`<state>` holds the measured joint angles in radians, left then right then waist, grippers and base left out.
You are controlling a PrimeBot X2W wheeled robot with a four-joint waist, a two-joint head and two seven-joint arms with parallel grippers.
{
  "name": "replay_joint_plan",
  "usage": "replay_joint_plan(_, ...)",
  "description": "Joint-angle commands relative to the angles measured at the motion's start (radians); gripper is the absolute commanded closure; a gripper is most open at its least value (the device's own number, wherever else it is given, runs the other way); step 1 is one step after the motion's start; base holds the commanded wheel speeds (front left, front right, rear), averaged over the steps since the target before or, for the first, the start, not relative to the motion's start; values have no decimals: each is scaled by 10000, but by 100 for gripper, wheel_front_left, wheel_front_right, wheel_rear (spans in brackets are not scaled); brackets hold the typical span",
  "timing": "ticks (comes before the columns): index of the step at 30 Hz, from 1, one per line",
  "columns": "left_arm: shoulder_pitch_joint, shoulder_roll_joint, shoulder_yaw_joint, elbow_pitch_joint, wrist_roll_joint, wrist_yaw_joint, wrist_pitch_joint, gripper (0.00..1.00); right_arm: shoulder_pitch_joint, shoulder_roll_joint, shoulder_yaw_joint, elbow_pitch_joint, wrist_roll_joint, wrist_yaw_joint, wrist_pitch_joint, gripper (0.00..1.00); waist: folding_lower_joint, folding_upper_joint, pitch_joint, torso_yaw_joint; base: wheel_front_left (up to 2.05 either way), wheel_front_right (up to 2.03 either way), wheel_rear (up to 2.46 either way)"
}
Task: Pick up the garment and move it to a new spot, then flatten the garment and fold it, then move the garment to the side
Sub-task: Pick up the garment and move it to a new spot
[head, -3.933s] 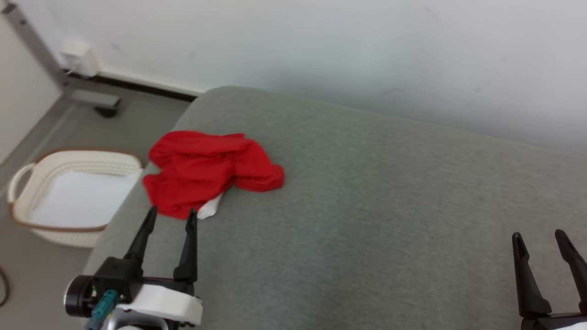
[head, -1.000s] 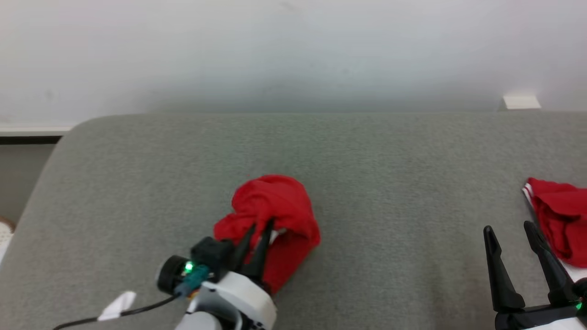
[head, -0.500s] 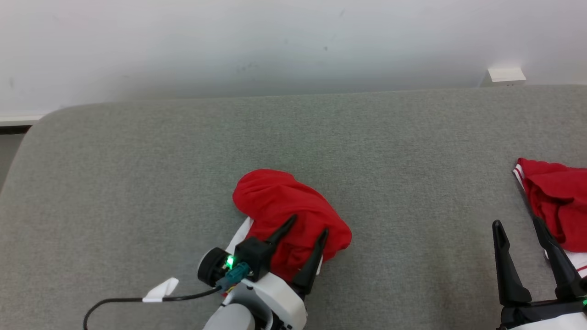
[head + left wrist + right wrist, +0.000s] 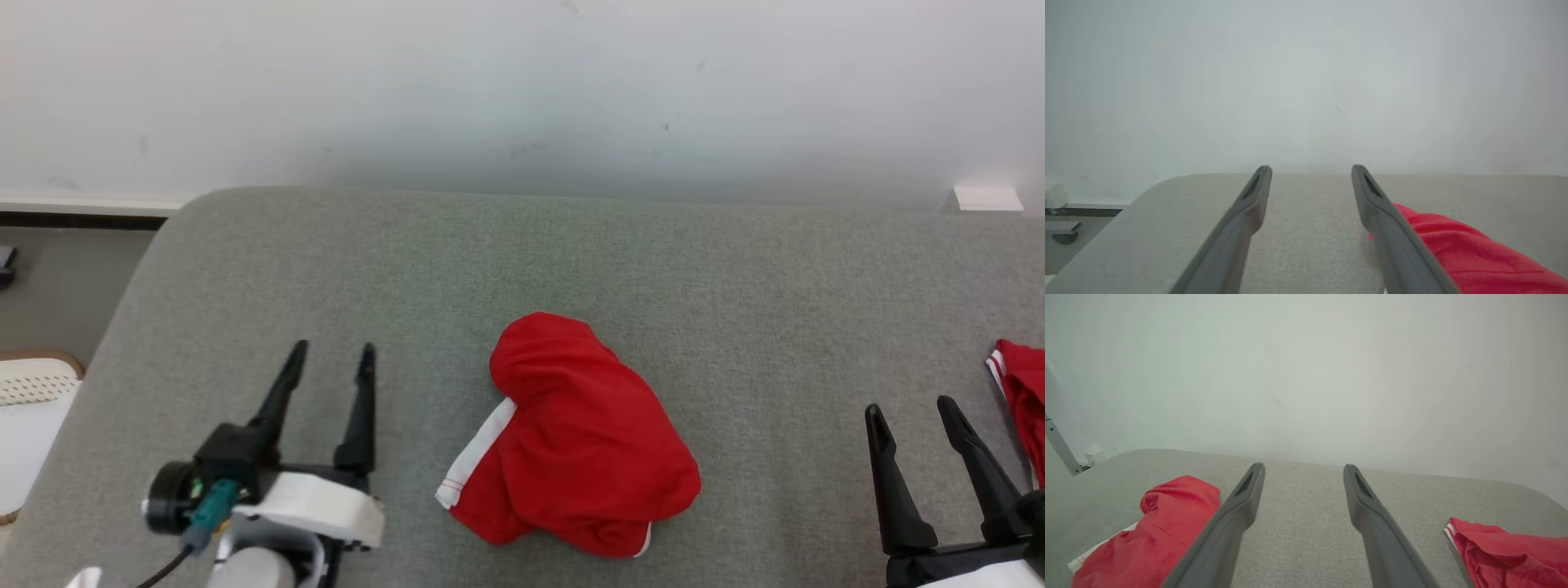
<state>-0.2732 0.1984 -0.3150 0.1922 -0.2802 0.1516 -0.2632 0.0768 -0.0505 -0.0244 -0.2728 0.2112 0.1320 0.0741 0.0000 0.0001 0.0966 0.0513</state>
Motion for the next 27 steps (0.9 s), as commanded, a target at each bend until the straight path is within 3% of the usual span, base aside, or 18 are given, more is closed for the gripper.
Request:
replay_joint_plan(1,251,140,172,-96,-128,77,-11,0,121,-6,-23,-1,-89,-28,24,0,0,-1,-159,144,0,0,0)
replay_joint_plan(8,1426,762,997,-735,-228,335,-13,0,414,-6,4,67,-133,-28,231,0,0,-1,-547,248,0,0,0)
replay_joint_plan(27,2567,1071,439,-1513,-71,380,659,0,1033,-5,-53,144,120,-28,317,0,0,-1,-1122,15,0,0,0)
